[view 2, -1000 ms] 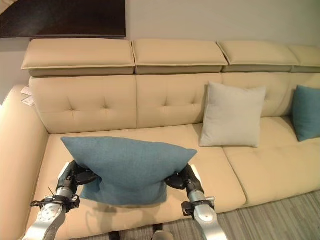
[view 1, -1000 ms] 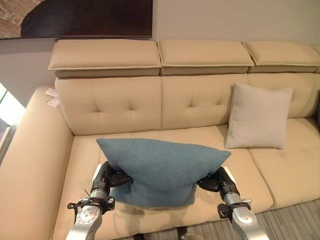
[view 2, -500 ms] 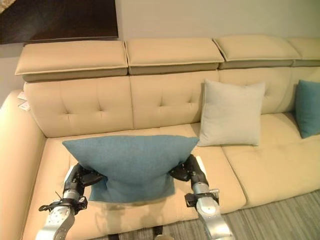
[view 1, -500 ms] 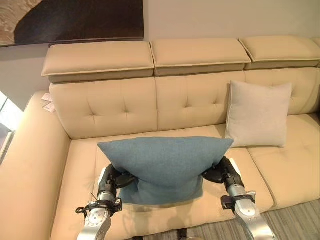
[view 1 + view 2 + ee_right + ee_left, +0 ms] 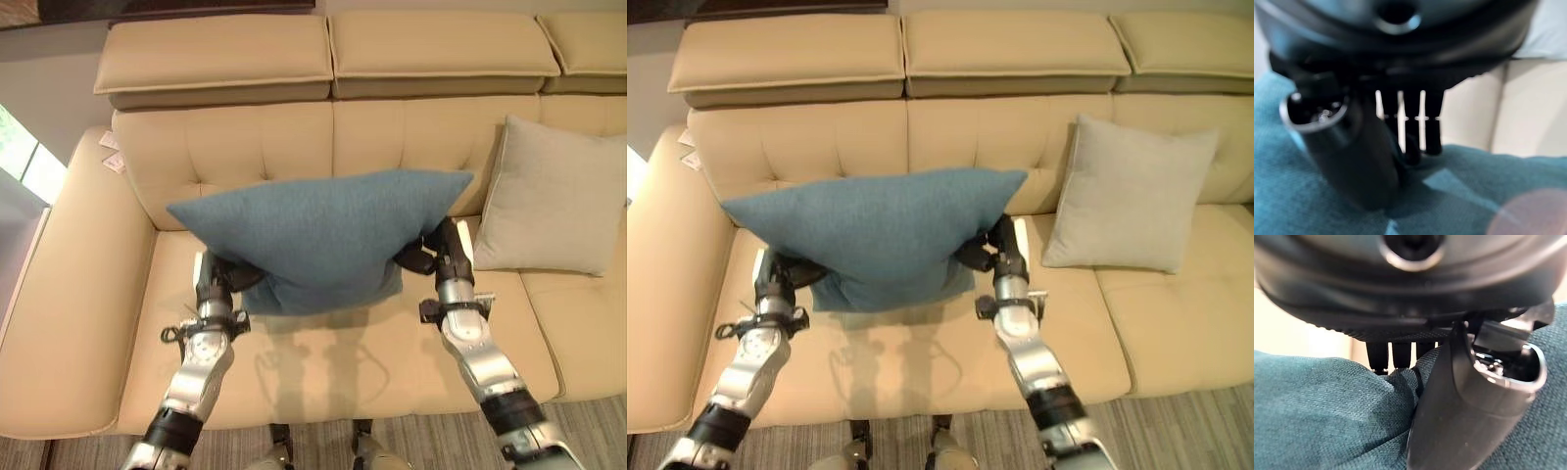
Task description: Pick up all the scattered cushions and arrange them neatly on the sofa.
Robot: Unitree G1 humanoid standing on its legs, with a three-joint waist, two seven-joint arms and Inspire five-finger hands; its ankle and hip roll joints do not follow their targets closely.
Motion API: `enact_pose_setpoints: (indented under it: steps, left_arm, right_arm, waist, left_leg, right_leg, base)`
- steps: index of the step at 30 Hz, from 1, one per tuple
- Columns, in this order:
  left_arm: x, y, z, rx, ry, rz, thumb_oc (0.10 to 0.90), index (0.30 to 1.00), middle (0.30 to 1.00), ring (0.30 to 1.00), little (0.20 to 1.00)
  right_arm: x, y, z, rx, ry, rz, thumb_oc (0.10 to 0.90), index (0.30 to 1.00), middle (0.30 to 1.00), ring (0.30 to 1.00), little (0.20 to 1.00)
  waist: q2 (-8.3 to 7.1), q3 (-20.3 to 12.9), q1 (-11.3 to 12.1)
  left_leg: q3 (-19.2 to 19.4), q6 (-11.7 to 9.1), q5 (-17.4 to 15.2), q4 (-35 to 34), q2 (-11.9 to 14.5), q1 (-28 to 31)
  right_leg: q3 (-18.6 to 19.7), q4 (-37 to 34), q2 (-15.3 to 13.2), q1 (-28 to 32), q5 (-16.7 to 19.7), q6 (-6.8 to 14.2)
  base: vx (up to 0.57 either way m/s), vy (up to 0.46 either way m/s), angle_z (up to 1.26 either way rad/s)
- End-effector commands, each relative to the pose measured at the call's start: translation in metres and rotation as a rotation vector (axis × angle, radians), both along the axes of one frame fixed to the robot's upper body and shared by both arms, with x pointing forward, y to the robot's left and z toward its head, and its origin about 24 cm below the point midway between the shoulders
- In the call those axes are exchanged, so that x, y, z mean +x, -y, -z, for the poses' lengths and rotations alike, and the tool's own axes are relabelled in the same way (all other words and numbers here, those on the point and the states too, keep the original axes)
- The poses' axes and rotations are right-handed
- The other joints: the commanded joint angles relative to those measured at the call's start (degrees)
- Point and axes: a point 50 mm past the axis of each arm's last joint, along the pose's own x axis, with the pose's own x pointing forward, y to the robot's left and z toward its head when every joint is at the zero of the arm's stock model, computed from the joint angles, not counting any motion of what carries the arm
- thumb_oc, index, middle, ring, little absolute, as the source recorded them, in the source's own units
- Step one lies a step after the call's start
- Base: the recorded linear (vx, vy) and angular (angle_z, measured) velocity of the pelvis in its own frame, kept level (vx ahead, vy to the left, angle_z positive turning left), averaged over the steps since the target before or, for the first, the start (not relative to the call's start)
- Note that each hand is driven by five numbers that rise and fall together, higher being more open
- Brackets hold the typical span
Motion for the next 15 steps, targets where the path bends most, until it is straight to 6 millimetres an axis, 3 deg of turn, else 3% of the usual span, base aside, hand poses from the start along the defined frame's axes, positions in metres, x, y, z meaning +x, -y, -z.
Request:
enact_pose_setpoints:
  steps: [1, 10, 15]
  left_arm:
    - [0.023, 0.060, -0.133, 0.048, 0.571, 0.234, 0.400, 0.300, 0.300, 0.300, 0.300]
    - [0.053, 0.073, -0.214, 0.178, 0.721, 0.124, 0.400, 0.300, 0.300, 0.300, 0.300]
    - [0.058, 0.074, -0.234, 0.247, 0.748, 0.100, 0.400, 0.300, 0.300, 0.300, 0.300]
  right_arm:
    - [0.008, -0.060, -0.111, 0.033, 0.455, -0.234, 0.400, 0.300, 0.300, 0.300, 0.300]
    - [0.033, -0.075, -0.182, 0.073, 0.589, -0.188, 0.400, 0.300, 0.300, 0.300, 0.300]
    - [0.036, -0.066, -0.206, 0.020, 0.642, -0.129, 0.400, 0.300, 0.300, 0.300, 0.300]
  waist:
    - [-2.14, 0.3, 0.3]
    - [-1.60, 1.8, 0.9]
    - [-1.57, 2.4, 1.0]
  left_leg:
    - [-3.8, -1.6, -6.0, 0.0, -1.2, -1.2]
    - [-5.3, -3.2, -3.4, 0.0, -1.1, -9.1]
    - [-5.8, -3.7, -2.7, 0.0, -1.2, -12.0]
  right_leg:
    - [2.9, 0.3, 1.3, 0.0, -5.2, 3.9]
    - [2.3, 0.3, 1.0, -7.4, -3.8, 4.4]
    - [2.1, 0.3, 0.9, -10.2, -3.6, 4.7]
  base:
    - [-0.03, -0.012, 0.05]
    - [-0.04, -0.027, 0.02]
    - [-0.02, -0.028, 0.02]
